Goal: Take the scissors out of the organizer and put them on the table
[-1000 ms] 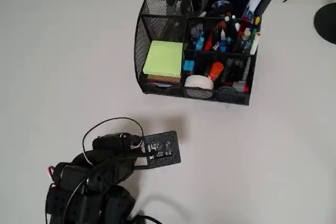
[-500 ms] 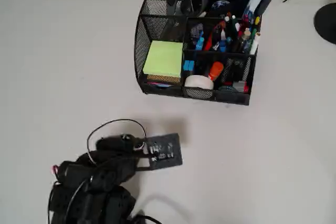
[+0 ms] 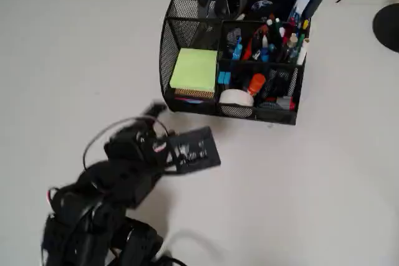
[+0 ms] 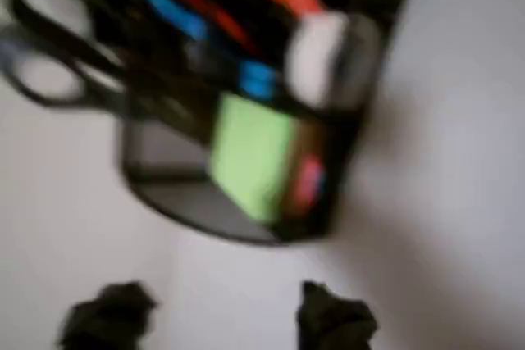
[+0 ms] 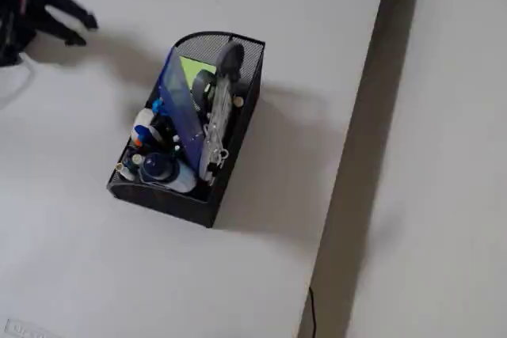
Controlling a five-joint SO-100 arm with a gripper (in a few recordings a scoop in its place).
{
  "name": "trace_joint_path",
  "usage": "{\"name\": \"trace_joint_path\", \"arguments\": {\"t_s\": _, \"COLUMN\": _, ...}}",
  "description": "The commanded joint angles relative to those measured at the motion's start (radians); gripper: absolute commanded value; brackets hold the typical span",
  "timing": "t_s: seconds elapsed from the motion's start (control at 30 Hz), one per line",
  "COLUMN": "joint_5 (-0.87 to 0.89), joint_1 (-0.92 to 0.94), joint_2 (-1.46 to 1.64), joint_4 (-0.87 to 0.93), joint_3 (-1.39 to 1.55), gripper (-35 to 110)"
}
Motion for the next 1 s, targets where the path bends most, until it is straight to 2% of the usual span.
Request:
{"name": "trace_joint_path", "arguments": {"t_s": 0.0, "joint_5": 0.08, "joint_1": 0.018, "joint_2": -0.509, "joint_4": -0.135, "joint_3": -0.483, "gripper": 33}}
{"name": "trace_joint_path", "arguments": {"t_s": 0.27, "joint_5": 0.172, "joint_1": 0.034, "joint_2": -1.043, "joint_4": -0.175, "joint_3": -1.005, "gripper": 33}}
{"name": "trace_joint_path", "arguments": {"t_s": 0.7, "joint_5": 0.236, "joint_1": 0.104, "joint_2": -1.578, "joint_4": -0.183, "joint_3": -1.569, "gripper": 32}}
{"name": "trace_joint_path", "arguments": {"t_s": 0.87, "joint_5": 0.291, "joint_1": 0.129, "joint_2": -1.759, "joint_4": -0.106, "joint_3": -1.859, "gripper": 32}}
{"name": "trace_joint_path", "arguments": {"t_s": 0.97, "joint_5": 0.324, "joint_1": 0.137, "joint_2": -1.908, "joint_4": 0.011, "joint_3": -2.121, "gripper": 32}}
